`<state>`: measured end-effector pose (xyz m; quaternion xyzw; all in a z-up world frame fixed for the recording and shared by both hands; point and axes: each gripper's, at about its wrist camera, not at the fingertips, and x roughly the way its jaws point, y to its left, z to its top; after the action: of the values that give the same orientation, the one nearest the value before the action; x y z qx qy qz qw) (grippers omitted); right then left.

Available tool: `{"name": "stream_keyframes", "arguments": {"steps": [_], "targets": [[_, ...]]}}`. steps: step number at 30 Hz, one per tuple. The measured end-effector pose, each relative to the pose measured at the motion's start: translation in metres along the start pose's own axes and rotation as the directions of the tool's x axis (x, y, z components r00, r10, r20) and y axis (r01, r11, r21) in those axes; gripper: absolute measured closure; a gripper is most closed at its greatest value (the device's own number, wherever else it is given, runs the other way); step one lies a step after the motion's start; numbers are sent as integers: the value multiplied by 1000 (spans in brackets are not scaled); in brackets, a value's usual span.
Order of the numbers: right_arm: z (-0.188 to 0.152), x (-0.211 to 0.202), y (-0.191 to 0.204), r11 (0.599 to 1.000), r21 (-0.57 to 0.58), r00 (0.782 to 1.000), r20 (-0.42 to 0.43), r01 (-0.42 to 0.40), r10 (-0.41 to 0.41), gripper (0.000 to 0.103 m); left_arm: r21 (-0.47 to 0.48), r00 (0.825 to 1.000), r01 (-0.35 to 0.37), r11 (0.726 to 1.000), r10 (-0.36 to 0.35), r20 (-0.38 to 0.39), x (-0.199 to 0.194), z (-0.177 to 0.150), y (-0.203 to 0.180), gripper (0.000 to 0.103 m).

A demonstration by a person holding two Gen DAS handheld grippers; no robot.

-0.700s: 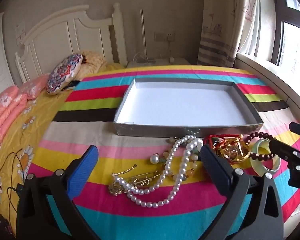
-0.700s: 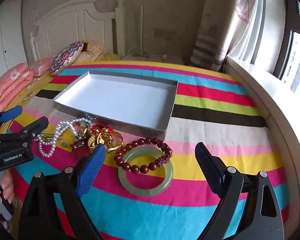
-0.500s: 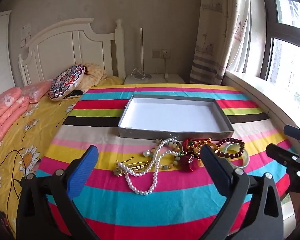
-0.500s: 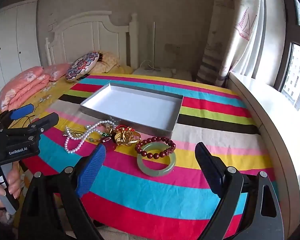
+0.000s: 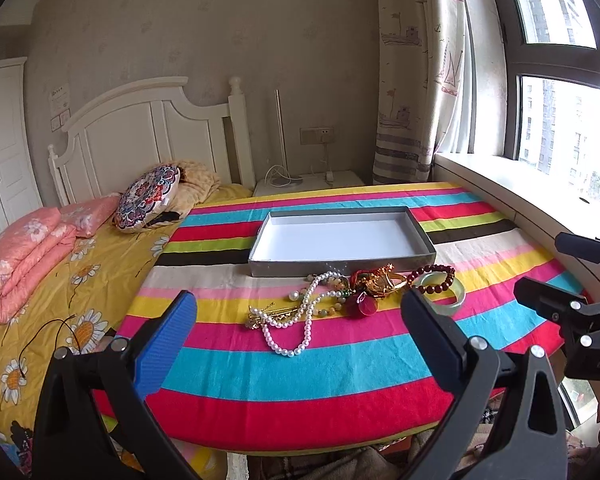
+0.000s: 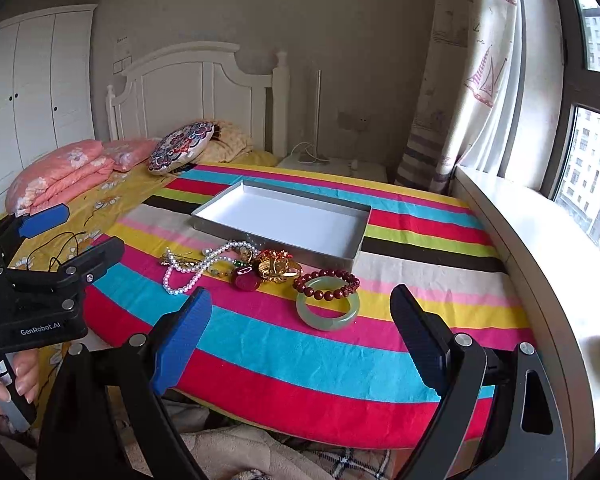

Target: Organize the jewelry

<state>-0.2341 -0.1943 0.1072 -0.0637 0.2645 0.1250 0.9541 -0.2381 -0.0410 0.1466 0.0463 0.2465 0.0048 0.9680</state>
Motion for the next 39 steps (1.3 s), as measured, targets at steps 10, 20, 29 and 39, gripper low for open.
{"name": "stream_keyframes", "arguments": {"steps": [10,20,29,39], "targets": [[2,-7,9,1000,-18,1000,23,-2,3,16,1,999,-12,1000,12,30,-10,-3,-1,2],[1,-4,10,1000,-15,1000,13,-4,5,16,0,999,-16,1000,16,39,-9,-8,-2,2],[1,-4,10,1000,-14,1000,8,-6,6,16,2,999,-17,1000,17,41,-10,-11,-1,2],[0,-4,11,1000,-14,1000,6,-4,4,16,-1,999,-16,1000,16,40,-10,-11,-1,2]]}}
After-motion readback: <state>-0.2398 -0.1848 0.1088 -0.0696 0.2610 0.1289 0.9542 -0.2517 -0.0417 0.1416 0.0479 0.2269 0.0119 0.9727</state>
